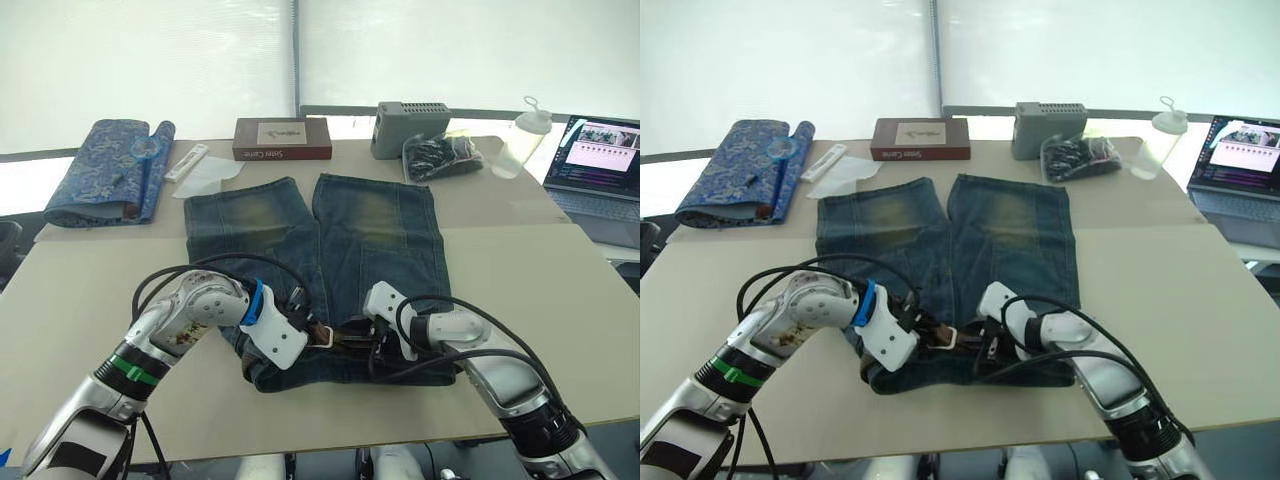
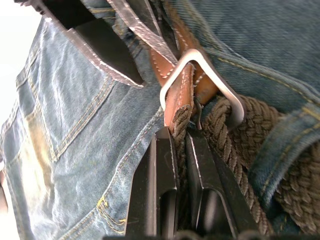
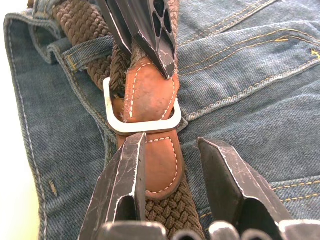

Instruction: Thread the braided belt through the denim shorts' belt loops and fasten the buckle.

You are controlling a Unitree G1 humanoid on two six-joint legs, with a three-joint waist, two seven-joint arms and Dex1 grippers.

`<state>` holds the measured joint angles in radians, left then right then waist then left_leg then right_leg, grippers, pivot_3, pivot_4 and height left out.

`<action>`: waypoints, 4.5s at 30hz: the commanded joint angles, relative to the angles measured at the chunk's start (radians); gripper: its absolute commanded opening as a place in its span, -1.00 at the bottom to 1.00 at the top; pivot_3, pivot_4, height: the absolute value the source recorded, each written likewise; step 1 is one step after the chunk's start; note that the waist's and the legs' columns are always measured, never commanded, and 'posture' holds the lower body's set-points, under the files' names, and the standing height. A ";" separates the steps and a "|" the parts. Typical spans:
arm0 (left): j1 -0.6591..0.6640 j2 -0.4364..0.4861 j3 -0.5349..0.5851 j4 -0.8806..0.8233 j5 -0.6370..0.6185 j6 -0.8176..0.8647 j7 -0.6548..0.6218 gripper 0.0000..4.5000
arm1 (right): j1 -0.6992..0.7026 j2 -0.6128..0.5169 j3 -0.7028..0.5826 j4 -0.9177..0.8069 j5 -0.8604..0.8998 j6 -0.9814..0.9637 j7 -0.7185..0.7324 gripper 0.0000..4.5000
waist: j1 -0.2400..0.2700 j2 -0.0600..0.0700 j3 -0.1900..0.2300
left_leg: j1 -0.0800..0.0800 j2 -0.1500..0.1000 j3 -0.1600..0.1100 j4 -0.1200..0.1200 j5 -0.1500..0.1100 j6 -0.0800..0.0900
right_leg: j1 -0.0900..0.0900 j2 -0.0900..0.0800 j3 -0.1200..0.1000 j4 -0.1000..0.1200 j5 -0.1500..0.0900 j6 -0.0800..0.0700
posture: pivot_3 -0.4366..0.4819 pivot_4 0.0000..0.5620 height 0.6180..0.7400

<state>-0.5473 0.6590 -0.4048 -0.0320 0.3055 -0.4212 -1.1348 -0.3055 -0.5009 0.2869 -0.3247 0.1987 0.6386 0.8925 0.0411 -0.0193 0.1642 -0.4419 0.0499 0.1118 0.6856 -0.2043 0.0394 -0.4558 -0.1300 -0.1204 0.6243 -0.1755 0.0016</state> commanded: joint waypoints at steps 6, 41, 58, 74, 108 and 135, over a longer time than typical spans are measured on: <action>0.061 -0.050 0.011 -0.095 -0.146 0.106 -0.023 -1.00 | 0.006 0.039 -0.038 -0.079 0.100 0.039 -0.011 -0.18 | -0.001 0.000 0.000 | -0.002 0.000 0.000 0.000 0.000 0.000 | 0.000 0.000 0.000 0.001 0.000 0.000 | -0.05 -0.47 0.49; 0.108 0.026 -0.034 0.008 -0.078 -0.036 0.036 -1.00 | 0.001 -0.088 -0.027 -0.108 -0.034 -0.249 0.034 -0.18 | -0.005 0.000 0.000 | -0.003 0.001 0.001 0.000 0.000 0.000 | -0.002 0.001 0.000 0.002 0.000 0.000 | -0.05 -0.47 0.49; 0.113 -0.062 -0.037 -0.008 -0.173 0.132 0.002 -1.00 | 0.079 -0.169 -0.067 -0.170 -0.032 -0.179 -0.012 -0.18 | 0.004 0.000 0.000 | -0.003 -0.001 0.000 0.000 0.000 0.001 | 0.000 0.000 0.000 0.000 0.000 0.000 | -0.05 -0.47 0.49; 0.090 -0.043 -0.038 0.000 -0.124 0.060 0.023 -1.00 | 0.029 -0.135 0.019 -0.145 -0.093 -0.207 -0.020 -0.18 | -0.001 0.000 0.000 | -0.003 0.000 0.001 0.000 -0.001 0.002 | -0.001 0.000 0.000 0.000 0.000 0.000 | -0.05 -0.47 0.49; 0.046 -0.022 -0.017 -0.036 -0.119 0.105 -0.010 -1.00 | 0.166 -0.277 -0.095 -0.246 0.007 -0.098 0.007 0.50 | -0.002 0.000 0.001 | -0.004 0.000 0.001 0.001 -0.001 0.002 | -0.001 0.000 0.000 0.000 0.000 0.000 | -0.05 -0.47 0.49; 0.057 -0.040 -0.042 -0.156 -0.127 0.366 -0.074 -1.00 | 0.096 -0.155 0.012 -0.277 -0.073 -0.099 0.007 -0.99 | -0.025 -0.001 0.001 | -0.003 0.001 0.001 0.002 -0.001 0.002 | -0.001 0.001 0.000 0.001 0.000 0.000 | -0.05 -0.47 0.49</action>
<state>-0.4957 0.6362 -0.4140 -0.1586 0.2024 -0.0877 -1.1939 -0.1791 -0.6848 0.2934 -0.5144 0.0648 0.5600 0.8832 0.0156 -0.0198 0.1647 -0.4453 0.0509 0.1124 0.6873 -0.2052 0.0411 -0.4570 -0.1293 -0.1207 0.6257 -0.1755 0.0018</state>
